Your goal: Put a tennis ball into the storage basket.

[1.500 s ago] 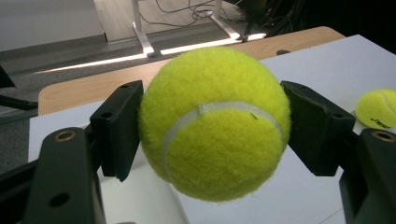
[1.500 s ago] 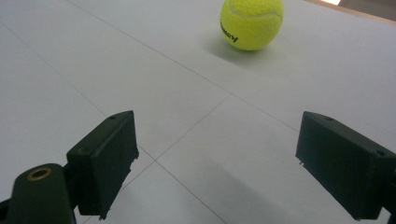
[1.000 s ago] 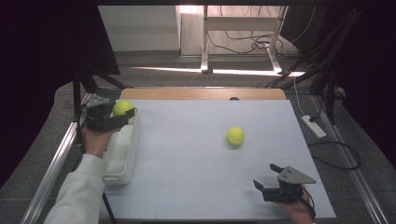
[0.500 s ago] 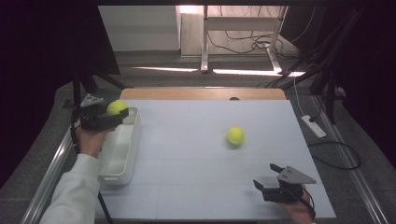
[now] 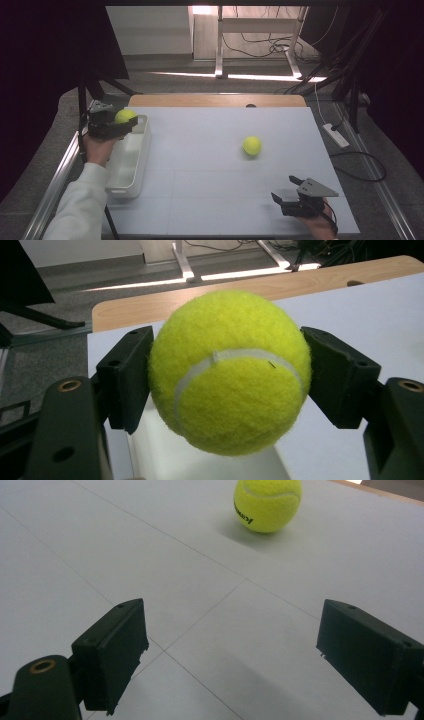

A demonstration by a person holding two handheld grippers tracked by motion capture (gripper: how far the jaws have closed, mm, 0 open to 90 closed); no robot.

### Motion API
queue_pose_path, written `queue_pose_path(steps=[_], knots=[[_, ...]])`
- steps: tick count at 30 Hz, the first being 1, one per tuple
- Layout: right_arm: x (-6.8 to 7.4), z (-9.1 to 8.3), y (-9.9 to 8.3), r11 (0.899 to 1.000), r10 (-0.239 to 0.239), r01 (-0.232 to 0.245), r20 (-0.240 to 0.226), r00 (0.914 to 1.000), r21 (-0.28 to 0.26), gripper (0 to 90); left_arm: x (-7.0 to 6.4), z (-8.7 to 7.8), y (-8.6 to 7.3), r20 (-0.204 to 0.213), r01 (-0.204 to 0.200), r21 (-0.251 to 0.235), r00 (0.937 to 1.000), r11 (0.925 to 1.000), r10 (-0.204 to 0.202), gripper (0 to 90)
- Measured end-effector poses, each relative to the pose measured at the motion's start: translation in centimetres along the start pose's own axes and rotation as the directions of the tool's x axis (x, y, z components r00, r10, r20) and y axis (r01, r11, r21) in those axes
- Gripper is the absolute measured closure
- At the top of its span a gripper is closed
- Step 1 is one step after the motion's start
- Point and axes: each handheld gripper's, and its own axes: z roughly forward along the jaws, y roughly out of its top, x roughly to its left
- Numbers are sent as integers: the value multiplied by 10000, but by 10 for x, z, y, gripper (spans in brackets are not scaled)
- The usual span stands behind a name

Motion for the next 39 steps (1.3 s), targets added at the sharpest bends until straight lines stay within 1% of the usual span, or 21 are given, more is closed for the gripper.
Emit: queue_pose_path(steps=[7,12,14,20,24,29,33,39], knots=[[0,0,0,10000,-16,16,35,10000,34,123,2,13,0,-152,-24,406,9999,9992,30,267],[0,-1,0,10000,9,-9,14,10000,25,123,4,17,-1,-246,13,553,9997,9985,1,267],[0,-1,0,10000,-3,3,23,10000,27,123,5,19,-2,-254,-38,595,9997,9982,54,267],[0,-1,0,10000,-37,37,44,10000,41,124,4,23,-1,-223,-90,728,9997,9973,107,267],[0,-1,-1,10000,-29,29,23,10000,34,124,3,28,-1,-286,-164,898,9994,9958,191,267],[0,-1,-1,10000,-63,63,15,10000,57,124,3,33,-1,-320,-146,1052,9993,9943,181,267],[0,-1,-1,10000,-77,76,32,10000,40,124,5,37,-2,-345,-17,1327,9994,9912,63,267],[0,-1,-1,9999,-95,95,24,10000,48,124,8,41,-4,-316,-32,1737,9995,9848,88,267]])
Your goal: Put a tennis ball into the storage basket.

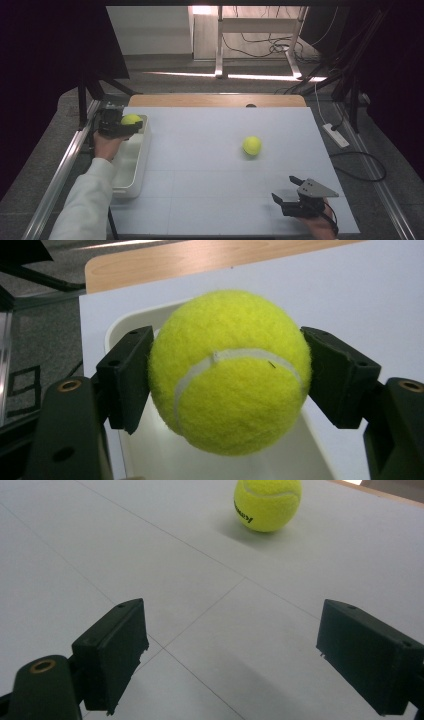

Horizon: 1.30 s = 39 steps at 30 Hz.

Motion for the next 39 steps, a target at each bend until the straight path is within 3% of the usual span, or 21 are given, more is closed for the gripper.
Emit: queue_pose_path(steps=[10,28,32,35,39], knots=[[0,0,0,10000,-2,2,21,10000,-15,124,1,6,0,-65,40,343,10000,9994,-38,266],[-1,1,0,10000,-58,58,45,10000,-7,124,-2,7,0,23,-48,448,10000,9990,47,263],[0,1,0,10000,-74,74,15,10000,-36,124,-1,6,0,-5,124,372,9999,9992,-124,252],[-1,1,0,10000,-82,82,5,10000,-40,124,-1,3,1,-127,336,50,9994,9994,-335,182],[0,1,1,10000,-32,32,-34,10000,-85,124,-2,-2,2,-26,317,-166,9995,9994,-317,132]])
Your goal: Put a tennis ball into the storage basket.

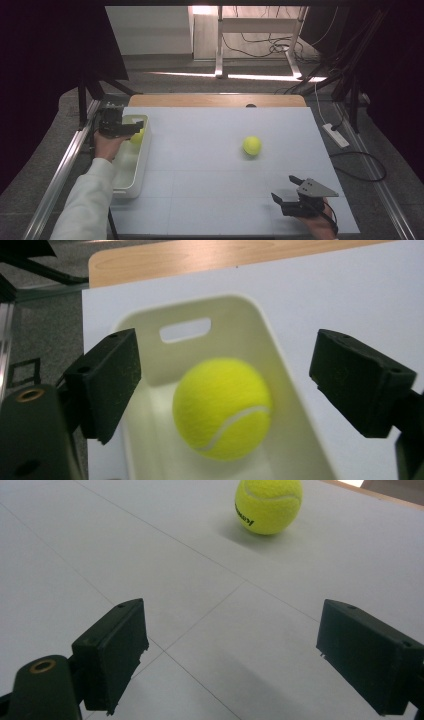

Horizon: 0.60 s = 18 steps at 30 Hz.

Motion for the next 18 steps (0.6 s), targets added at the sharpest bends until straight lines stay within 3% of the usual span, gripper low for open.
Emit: queue_pose_path(steps=[10,18], knots=[[0,0,0,10000,-55,55,14,10000,20,124,-3,-6,0,514,-148,-186,9986,9997,157,119],[0,1,0,10000,-76,76,47,10000,53,124,-13,-19,1,829,-391,-718,9955,9967,450,123]])
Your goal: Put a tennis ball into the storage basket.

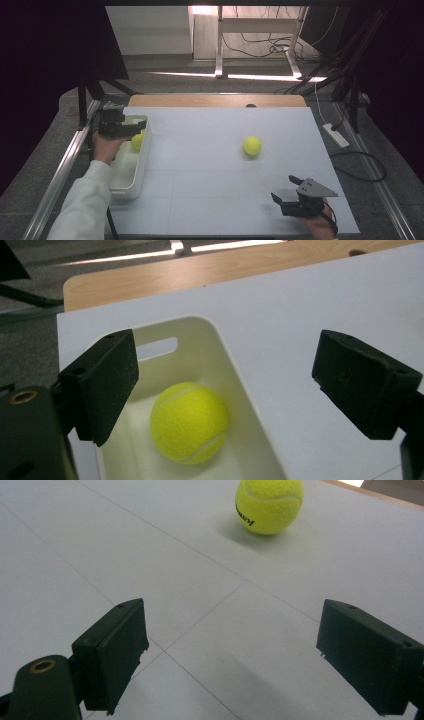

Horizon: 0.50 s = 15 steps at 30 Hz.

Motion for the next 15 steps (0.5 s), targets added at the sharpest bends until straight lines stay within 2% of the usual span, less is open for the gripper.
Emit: queue_pose_path(steps=[15], knots=[[0,0,1,10000,8,-8,3,10000,-2,124,-15,-18,2,723,-148,-578,9972,9982,190,127]])
